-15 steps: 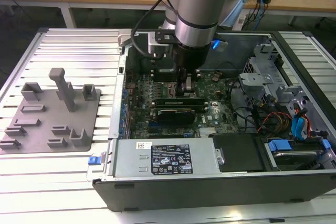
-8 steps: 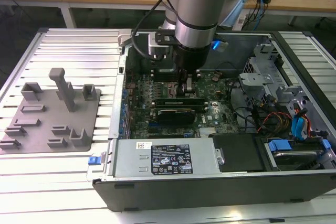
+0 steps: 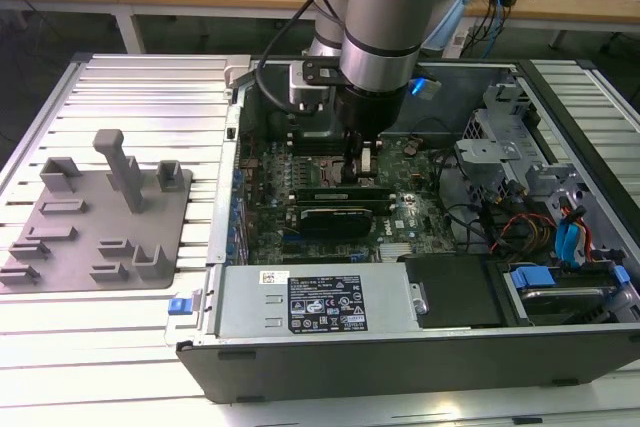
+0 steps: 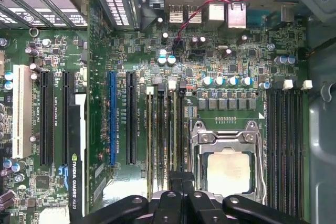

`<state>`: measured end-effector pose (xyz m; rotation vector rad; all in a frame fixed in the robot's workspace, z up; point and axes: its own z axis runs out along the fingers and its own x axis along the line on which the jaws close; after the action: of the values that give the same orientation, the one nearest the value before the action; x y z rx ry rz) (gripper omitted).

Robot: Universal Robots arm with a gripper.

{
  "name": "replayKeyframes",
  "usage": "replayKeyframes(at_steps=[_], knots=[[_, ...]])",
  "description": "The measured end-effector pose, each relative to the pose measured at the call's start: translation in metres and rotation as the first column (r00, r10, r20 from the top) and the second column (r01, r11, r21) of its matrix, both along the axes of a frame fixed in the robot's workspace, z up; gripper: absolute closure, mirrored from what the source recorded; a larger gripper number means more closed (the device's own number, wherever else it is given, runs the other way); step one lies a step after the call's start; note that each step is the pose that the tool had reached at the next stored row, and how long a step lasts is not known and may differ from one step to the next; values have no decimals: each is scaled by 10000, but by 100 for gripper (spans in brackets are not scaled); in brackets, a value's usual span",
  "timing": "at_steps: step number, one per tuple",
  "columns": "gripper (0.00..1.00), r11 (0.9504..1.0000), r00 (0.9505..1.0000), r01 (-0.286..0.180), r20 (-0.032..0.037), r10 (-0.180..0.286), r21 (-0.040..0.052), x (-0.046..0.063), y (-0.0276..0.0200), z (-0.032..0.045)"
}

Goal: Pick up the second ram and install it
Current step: 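Press down the second ram until it locks into place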

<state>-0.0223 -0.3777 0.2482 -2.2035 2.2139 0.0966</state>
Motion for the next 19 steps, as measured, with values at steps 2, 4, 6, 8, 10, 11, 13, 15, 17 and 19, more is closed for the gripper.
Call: replayKeyframes(at_steps=[2, 4, 6, 8, 10, 11, 13, 15, 17, 19], knots=[[92, 10000, 10000, 0, 0, 0, 0, 1, 0, 0], [92, 10000, 10000, 0, 0, 0, 0, 1, 0, 0], [92, 10000, 10000, 0, 0, 0, 0, 2, 0, 0], [92, 10000, 10000, -3, 0, 3, 1, 7, 0, 0], [92, 10000, 10000, 0, 0, 0, 0, 20, 0, 0], [92, 10000, 10000, -1, 0, 1, 0, 35, 0, 0], [92, 10000, 10000, 0, 0, 0, 0, 63, 0, 0], [92, 10000, 10000, -1, 0, 1, 0, 157, 0, -1], [92, 10000, 10000, -1, -1, 1, 1, 296, 1, -2], [92, 10000, 10000, -2, -2, 2, 0, 420, 1, -3]])
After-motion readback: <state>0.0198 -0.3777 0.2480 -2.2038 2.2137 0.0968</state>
